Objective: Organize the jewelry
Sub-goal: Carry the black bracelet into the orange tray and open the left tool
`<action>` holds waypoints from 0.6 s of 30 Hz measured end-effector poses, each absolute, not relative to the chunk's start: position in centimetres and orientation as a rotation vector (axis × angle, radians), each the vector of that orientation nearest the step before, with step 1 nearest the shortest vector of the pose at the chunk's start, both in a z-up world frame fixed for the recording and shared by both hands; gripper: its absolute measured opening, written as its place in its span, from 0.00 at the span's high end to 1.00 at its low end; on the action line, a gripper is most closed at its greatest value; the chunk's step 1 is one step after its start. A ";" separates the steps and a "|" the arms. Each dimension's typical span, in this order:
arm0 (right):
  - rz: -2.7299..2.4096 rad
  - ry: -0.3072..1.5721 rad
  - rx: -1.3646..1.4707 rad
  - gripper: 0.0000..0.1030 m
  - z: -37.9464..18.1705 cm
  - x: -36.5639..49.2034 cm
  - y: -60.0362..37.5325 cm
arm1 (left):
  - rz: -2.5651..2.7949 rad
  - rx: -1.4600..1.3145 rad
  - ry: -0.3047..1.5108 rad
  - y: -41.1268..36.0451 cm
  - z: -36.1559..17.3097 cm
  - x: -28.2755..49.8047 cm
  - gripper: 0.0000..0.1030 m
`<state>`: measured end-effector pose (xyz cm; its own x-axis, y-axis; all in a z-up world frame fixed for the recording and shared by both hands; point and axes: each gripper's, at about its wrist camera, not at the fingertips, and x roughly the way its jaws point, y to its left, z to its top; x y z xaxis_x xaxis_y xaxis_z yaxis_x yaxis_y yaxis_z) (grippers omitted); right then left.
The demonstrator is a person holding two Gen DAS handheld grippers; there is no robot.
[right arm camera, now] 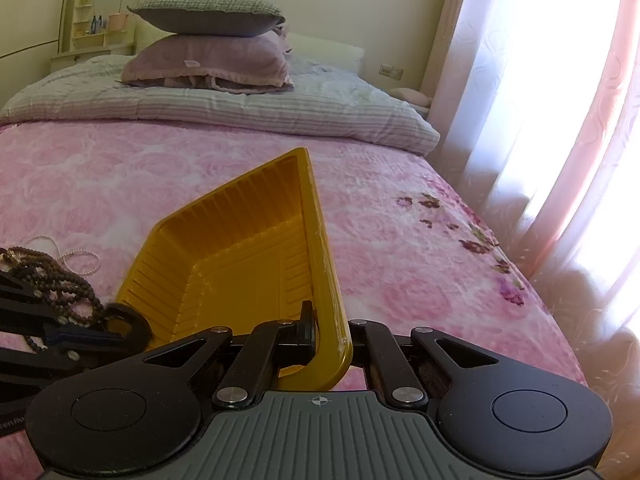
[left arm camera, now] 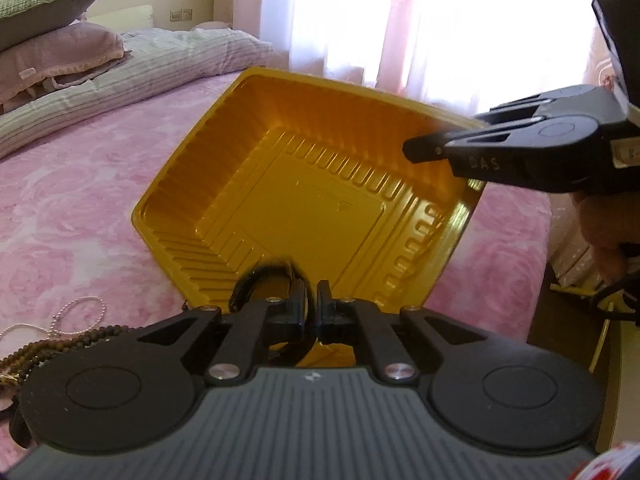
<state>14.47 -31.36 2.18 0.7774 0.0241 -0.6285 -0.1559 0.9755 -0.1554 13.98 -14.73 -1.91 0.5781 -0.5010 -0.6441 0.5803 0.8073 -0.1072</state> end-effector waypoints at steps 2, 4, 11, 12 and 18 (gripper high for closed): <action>0.104 0.675 -0.199 0.95 2.1 14.4 -31.3 | -0.638 0.116 0.708 -14.5 -1.6 13.7 0.92; 0.099 0.669 -0.211 0.95 2.1 14.3 -31.1 | -0.625 0.107 0.698 -13.9 -1.2 13.2 0.91; 0.096 0.673 -0.197 0.95 1.9 14.2 -31.3 | -0.455 0.097 0.681 -8.6 -1.4 11.2 0.79; 0.096 0.673 -0.197 0.95 1.9 14.2 -31.3 | -0.417 0.097 0.683 -7.6 -1.6 10.9 0.77; 0.094 0.672 -0.200 0.95 1.9 14.2 -31.4 | -0.181 0.095 0.727 -1.5 -3.5 10.3 0.76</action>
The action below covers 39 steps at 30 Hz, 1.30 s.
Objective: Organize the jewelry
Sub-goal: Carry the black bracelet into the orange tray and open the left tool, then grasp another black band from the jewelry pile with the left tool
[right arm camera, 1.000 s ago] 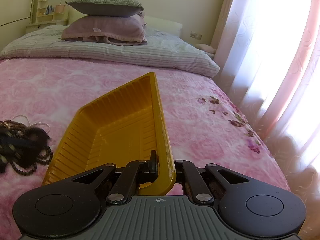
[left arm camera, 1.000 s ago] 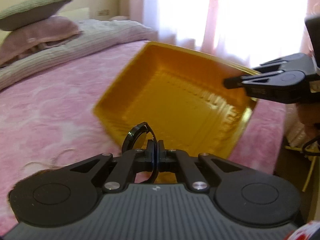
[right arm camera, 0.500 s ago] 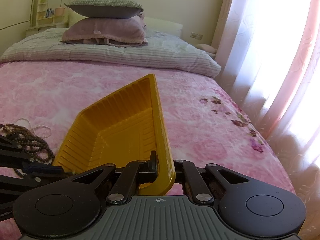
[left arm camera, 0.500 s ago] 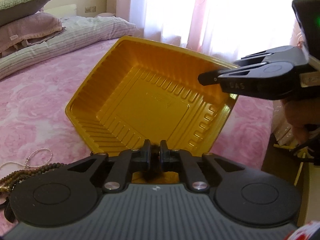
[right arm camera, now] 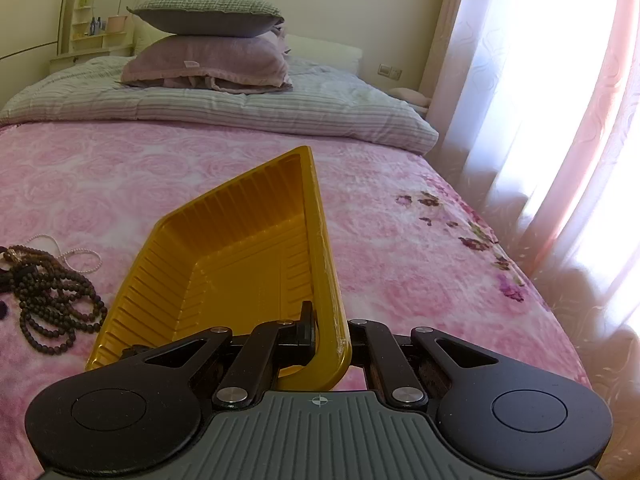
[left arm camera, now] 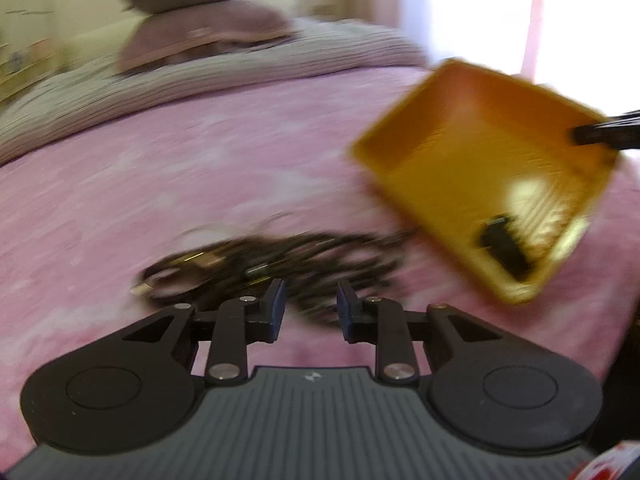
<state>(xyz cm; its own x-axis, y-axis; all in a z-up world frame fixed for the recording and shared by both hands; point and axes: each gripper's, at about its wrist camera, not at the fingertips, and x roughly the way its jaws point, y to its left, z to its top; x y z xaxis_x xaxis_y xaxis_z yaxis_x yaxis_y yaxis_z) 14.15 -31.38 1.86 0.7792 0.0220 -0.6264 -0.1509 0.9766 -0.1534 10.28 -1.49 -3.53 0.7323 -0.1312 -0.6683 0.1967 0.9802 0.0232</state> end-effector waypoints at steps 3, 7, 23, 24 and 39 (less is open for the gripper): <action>0.092 0.671 -0.201 0.95 1.9 14.1 -31.4 | -0.104 0.082 0.739 1.0 -4.1 10.6 0.76; 0.087 0.676 -0.199 0.95 1.8 14.2 -31.4 | -0.057 0.114 0.732 2.3 -4.9 10.8 0.74; 0.078 0.683 -0.202 0.95 1.5 14.3 -31.4 | -0.124 0.241 0.766 2.5 -8.1 14.5 0.76; 0.077 0.683 -0.205 0.95 1.5 14.3 -31.3 | -0.122 0.238 0.768 2.5 -8.1 14.4 0.77; 0.078 0.679 -0.210 0.95 1.6 14.1 -31.2 | -0.114 0.182 0.783 2.5 -6.9 10.6 0.80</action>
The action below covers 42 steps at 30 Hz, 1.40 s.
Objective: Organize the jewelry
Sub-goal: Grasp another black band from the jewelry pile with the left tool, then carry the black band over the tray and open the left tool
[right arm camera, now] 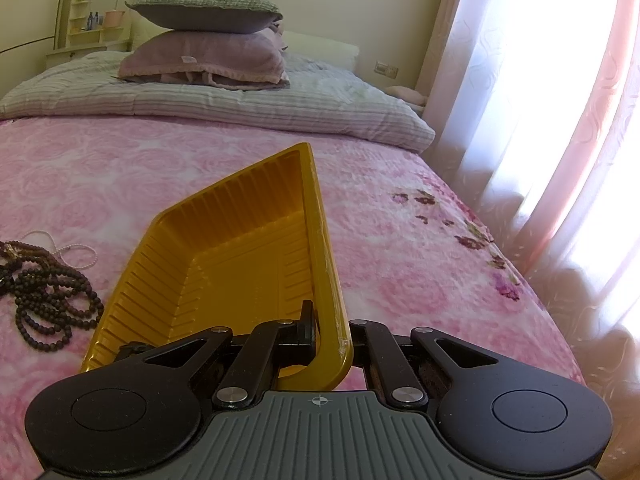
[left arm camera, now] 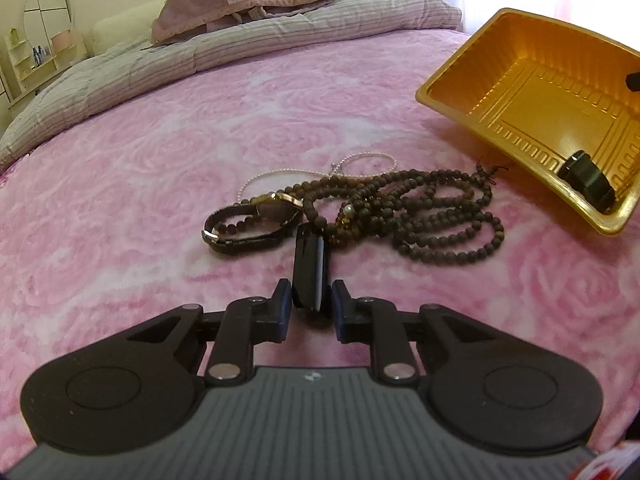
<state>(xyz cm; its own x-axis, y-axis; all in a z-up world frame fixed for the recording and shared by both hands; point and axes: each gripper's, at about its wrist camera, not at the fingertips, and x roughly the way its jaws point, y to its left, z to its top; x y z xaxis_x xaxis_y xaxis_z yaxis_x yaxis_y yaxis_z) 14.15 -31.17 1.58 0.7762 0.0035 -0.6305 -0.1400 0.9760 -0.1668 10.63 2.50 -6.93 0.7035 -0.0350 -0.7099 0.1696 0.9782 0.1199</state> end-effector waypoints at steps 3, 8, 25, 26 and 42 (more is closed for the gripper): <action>0.077 0.680 -0.208 0.95 1.6 14.1 -31.2 | -0.107 0.175 0.771 2.4 -7.1 11.4 0.80; 0.075 0.681 -0.205 0.95 1.6 14.0 -31.1 | -0.101 0.178 0.786 2.2 -7.4 12.0 0.81; 0.077 0.680 -0.205 0.95 1.6 13.9 -31.2 | -0.172 0.118 0.688 -0.3 -2.1 10.2 0.82; 0.077 0.679 -0.206 0.95 1.6 13.9 -31.2 | -0.193 0.112 0.684 -0.9 -1.9 10.3 0.82; 0.080 0.681 -0.196 0.95 1.5 14.0 -31.3 | -0.550 0.082 0.640 -12.7 -1.3 12.9 0.82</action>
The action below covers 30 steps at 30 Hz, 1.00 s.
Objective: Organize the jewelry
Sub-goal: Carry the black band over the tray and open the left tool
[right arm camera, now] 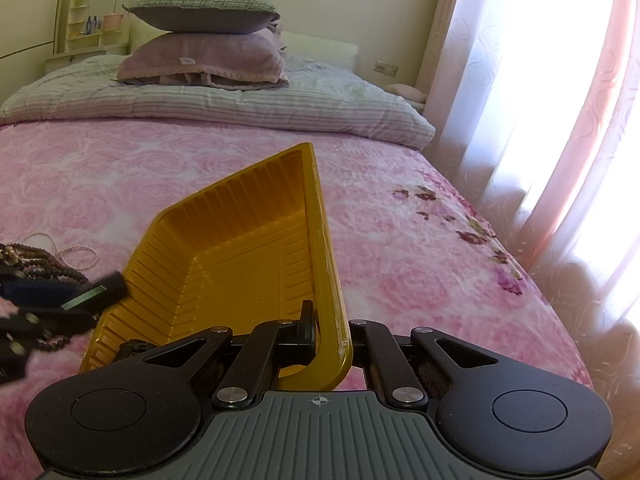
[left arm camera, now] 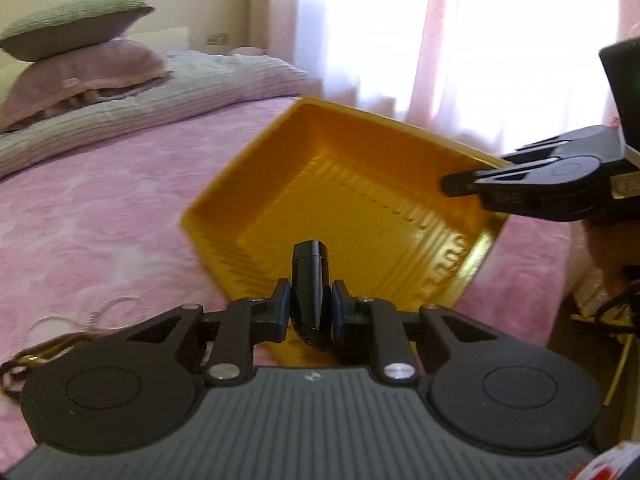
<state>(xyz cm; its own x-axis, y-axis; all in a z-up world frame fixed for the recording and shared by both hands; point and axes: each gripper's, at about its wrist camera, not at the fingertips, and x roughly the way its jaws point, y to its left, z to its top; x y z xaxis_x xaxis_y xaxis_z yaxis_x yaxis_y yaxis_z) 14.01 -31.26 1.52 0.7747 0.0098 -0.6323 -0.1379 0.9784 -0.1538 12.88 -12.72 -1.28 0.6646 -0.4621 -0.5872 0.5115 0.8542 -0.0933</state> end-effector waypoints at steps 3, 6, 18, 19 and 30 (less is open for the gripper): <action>0.081 0.680 -0.196 0.95 1.5 14.0 -31.3 | -0.576 0.087 0.647 -13.7 -1.6 12.9 0.82; 0.081 0.680 -0.196 0.95 1.5 14.0 -31.2 | -0.591 0.088 0.654 -14.3 -1.7 12.9 0.82; 0.082 0.680 -0.196 0.95 1.5 14.0 -31.2 | -0.614 0.092 0.658 -14.9 -1.8 13.1 0.81; 0.082 0.680 -0.196 0.95 1.5 14.0 -31.2 | -0.621 0.090 0.662 -15.0 -1.8 13.2 0.81; 0.093 0.701 -0.219 0.95 1.6 14.2 -30.9 | -0.530 0.039 0.651 -11.4 -1.5 12.9 0.74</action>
